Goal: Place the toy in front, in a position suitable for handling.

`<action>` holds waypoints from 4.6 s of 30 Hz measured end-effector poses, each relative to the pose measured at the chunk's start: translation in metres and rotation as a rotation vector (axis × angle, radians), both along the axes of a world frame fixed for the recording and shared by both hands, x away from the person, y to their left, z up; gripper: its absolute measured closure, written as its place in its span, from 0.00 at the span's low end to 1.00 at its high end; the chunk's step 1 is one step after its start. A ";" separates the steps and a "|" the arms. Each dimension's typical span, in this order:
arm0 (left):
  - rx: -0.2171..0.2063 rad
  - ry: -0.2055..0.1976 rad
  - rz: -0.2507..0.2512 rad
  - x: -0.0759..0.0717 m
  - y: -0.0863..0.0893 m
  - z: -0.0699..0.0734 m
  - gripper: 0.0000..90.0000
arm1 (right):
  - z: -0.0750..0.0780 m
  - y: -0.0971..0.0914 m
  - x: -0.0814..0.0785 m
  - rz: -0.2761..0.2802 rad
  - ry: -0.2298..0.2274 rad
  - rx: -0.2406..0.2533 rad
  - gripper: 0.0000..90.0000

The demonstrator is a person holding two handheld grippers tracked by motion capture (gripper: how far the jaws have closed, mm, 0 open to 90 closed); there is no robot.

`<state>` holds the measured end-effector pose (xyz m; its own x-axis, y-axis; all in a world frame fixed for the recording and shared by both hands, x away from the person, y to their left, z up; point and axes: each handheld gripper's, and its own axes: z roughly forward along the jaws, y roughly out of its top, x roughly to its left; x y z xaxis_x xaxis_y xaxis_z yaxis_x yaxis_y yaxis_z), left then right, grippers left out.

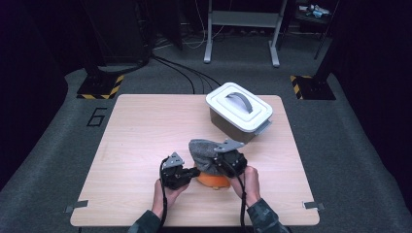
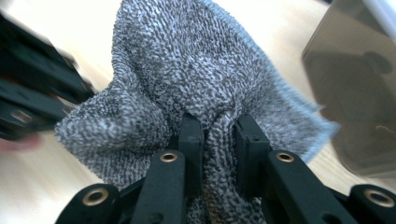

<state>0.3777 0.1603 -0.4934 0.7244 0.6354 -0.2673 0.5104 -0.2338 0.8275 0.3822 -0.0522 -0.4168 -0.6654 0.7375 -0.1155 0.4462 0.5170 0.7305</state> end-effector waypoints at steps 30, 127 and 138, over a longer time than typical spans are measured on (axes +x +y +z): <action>0.032 -0.029 -0.015 0.004 -0.005 0.008 0.91 | -0.035 -0.026 0.028 -0.086 0.098 0.028 0.86; 0.085 -0.027 0.027 0.000 -0.015 0.012 0.94 | -0.001 -0.044 0.012 -0.052 0.035 0.129 0.84; 0.080 -0.014 0.034 -0.001 -0.015 0.010 0.96 | -0.016 -0.030 0.011 -0.046 0.063 0.072 0.84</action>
